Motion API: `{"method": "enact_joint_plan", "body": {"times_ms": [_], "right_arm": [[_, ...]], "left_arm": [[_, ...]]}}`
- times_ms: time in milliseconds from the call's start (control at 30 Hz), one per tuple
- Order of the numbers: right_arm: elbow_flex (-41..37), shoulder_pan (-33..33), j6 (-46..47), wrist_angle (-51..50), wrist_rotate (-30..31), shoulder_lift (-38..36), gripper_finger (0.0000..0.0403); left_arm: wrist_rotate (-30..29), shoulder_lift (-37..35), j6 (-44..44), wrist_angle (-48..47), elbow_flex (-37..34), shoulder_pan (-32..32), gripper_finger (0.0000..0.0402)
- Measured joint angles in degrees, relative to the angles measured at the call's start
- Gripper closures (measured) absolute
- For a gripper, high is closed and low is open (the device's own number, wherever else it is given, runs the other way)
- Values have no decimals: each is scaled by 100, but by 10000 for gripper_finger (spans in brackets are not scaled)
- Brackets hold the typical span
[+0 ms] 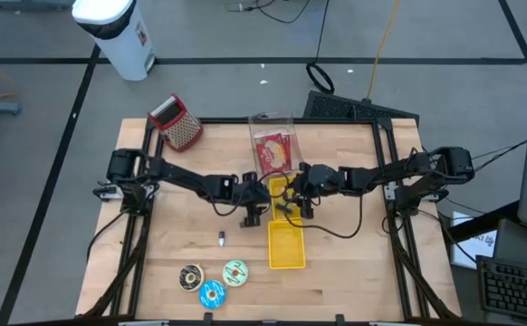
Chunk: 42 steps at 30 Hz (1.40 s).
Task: Pick & Place Food Item
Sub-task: Put the blue food coloring bottle into the top yellow bin
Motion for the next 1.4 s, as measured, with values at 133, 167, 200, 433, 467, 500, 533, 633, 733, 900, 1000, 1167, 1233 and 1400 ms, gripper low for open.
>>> {"method": "enact_joint_plan", "body": {"times_ms": [133,167,200,433,467,500,533,633,733,900,1000,1167,1233,1400], "right_arm": [[0,0,0,97,-6,0,158],[0,0,0,106,-6,0,151],[0,2,0,113,-6,0,146],[0,2,0,121,-9,0,136],[0,2,0,121,-9,0,136],[0,2,0,121,-9,0,136],[0,2,0,121,-9,0,136],[0,2,0,121,-9,0,136],[0,2,0,121,-11,0,139],[0,2,0,121,-11,0,142],[2,3,0,124,-12,0,142],[7,9,0,137,-24,-2,146],[9,9,2,126,-35,-2,146],[9,9,0,128,-42,-2,147]], "left_arm": [[28,2,202,103,0,61,195],[63,2,258,164,0,63,195],[101,2,323,197,0,68,195],[409,48,391,428,0,116,194],[316,48,257,431,0,135,194],[248,48,144,426,0,163,192],[227,48,88,423,0,184,189],[248,48,-15,411,0,216,173],[297,48,-90,360,0,213,150],[653,62,15,330,0,213,125],[641,211,104,410,-1,213,122],[522,494,178,616,-2,213,121],[452,556,210,676,6,213,121],[442,557,398,638,10,208,121]]}}
